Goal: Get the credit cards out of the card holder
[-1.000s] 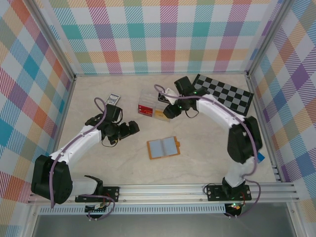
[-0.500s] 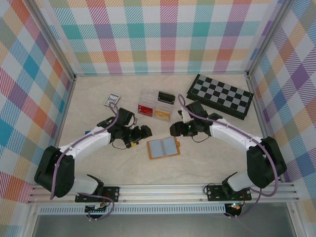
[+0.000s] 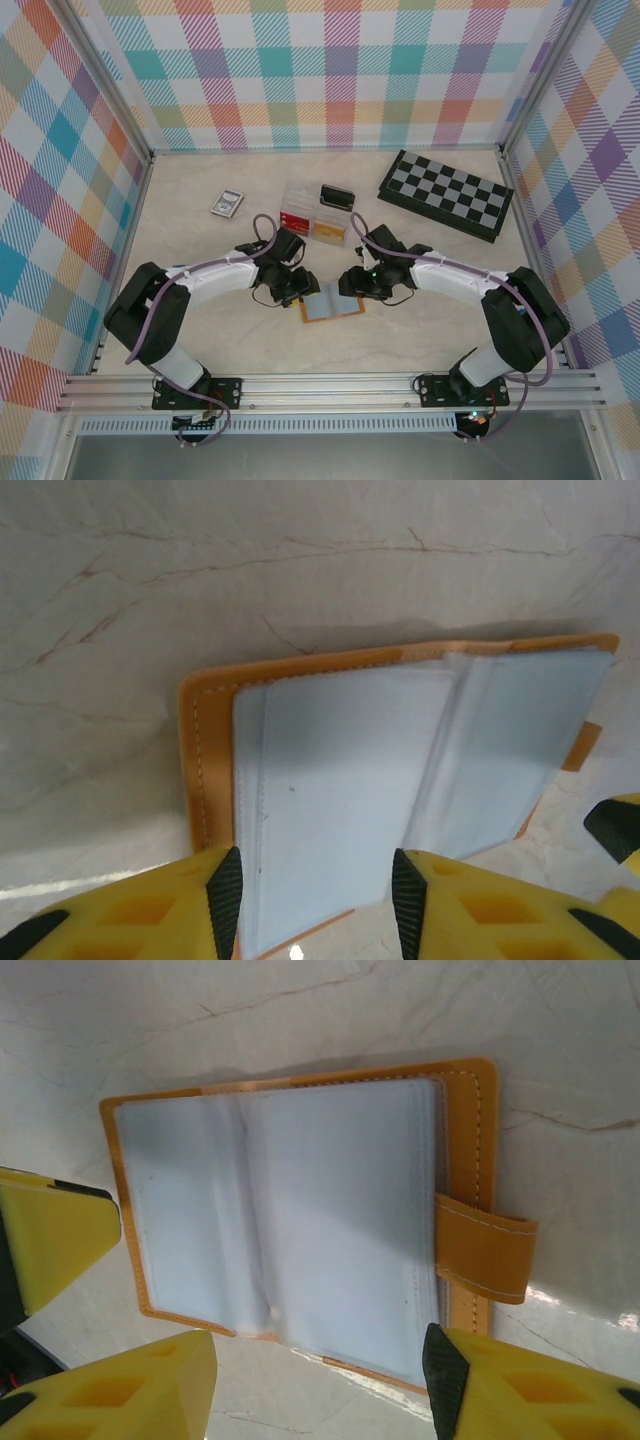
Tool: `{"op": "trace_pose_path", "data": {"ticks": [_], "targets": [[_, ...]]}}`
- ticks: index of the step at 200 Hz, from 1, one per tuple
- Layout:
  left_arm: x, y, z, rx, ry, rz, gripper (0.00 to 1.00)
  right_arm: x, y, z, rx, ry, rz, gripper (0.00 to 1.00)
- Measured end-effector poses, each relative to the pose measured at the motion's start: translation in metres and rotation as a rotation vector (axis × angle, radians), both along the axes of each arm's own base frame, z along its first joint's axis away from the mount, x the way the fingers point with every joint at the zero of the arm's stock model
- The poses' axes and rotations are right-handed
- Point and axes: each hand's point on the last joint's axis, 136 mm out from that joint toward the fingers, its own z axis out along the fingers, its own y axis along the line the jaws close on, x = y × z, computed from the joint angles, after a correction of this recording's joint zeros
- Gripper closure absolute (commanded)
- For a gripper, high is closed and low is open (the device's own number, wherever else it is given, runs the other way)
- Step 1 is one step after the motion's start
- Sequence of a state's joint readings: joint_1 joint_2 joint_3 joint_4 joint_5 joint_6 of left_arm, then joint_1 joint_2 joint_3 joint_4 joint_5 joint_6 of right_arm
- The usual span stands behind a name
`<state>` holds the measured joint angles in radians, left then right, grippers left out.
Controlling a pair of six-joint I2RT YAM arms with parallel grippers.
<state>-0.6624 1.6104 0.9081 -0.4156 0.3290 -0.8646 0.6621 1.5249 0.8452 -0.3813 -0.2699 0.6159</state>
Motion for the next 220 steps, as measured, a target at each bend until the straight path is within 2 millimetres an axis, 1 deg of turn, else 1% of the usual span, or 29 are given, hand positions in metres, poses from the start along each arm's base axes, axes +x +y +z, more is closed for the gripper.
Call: {"op": "trace_pose_path", "data": {"ticks": [57, 74, 90, 102, 134, 149, 170, 188, 207, 220], "targets": [[0.003, 0.001, -0.018, 0.055, 0.032, 0.002, 0.56, -0.003, -0.003, -0.023, -0.049, 0.055, -0.007, 0.44], [0.005, 0.000, -0.016, 0.056, 0.029, -0.005, 0.63, -0.004, -0.003, -0.028, -0.057, 0.066, -0.006, 0.45], [0.004, 0.000, -0.019, 0.060, 0.034, -0.014, 0.75, -0.004, -0.004, -0.030, -0.060, 0.071, -0.009, 0.48], [0.003, 0.000, -0.020, 0.060, 0.042, -0.017, 0.81, -0.004, -0.004, -0.031, -0.062, 0.073, -0.010, 0.50], [0.004, -0.006, -0.020, 0.038, 0.045, -0.035, 0.91, -0.004, -0.005, -0.034, -0.070, 0.081, -0.017, 0.55], [0.005, -0.011, -0.019, 0.013, 0.041, -0.050, 0.94, -0.003, 0.000, -0.034, -0.052, 0.082, -0.010, 0.57], [0.006, -0.017, -0.019, -0.013, 0.039, -0.066, 0.94, -0.002, 0.007, -0.034, -0.025, 0.084, 0.003, 0.58], [0.007, -0.019, -0.018, -0.020, 0.036, -0.083, 0.94, -0.001, 0.010, -0.033, -0.014, 0.087, 0.001, 0.58], [0.012, -0.020, -0.013, -0.019, 0.016, -0.100, 0.89, -0.001, 0.010, -0.031, -0.010, 0.084, -0.006, 0.53], [0.017, -0.018, -0.009, -0.009, 0.001, -0.104, 0.82, -0.001, 0.009, -0.028, -0.015, 0.070, -0.013, 0.47]]}}
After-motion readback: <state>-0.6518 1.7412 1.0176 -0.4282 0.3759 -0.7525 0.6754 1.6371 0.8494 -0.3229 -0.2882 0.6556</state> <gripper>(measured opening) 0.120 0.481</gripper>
